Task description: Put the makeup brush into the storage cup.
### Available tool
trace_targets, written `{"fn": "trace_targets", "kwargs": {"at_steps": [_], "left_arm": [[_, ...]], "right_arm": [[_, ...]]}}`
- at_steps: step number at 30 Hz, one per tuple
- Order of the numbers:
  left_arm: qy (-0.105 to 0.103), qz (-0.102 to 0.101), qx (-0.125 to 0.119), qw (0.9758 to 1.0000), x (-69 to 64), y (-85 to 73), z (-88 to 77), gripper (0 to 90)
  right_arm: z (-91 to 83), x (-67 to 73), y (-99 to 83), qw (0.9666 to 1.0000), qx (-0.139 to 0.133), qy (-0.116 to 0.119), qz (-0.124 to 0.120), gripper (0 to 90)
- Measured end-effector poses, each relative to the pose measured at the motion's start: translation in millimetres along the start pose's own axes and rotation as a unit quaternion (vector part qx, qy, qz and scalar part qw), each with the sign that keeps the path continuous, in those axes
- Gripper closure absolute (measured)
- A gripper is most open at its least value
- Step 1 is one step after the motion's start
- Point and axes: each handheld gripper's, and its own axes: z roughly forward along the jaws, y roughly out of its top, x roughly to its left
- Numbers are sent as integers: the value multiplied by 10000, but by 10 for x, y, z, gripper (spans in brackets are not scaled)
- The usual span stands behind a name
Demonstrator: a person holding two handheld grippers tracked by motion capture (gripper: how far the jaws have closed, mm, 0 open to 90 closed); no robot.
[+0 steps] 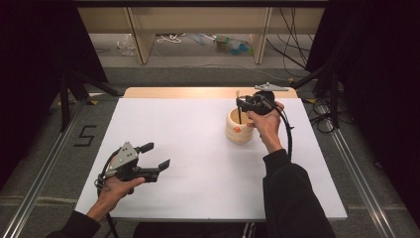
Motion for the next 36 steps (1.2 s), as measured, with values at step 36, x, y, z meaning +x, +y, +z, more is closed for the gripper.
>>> {"fn": "trace_targets", "kwargs": {"at_steps": [36], "left_arm": [[102, -34, -95, 9999, 43, -3, -20, 156]], "right_arm": [[-808, 246, 38, 9914, -1039, 623, -486, 171]]}}
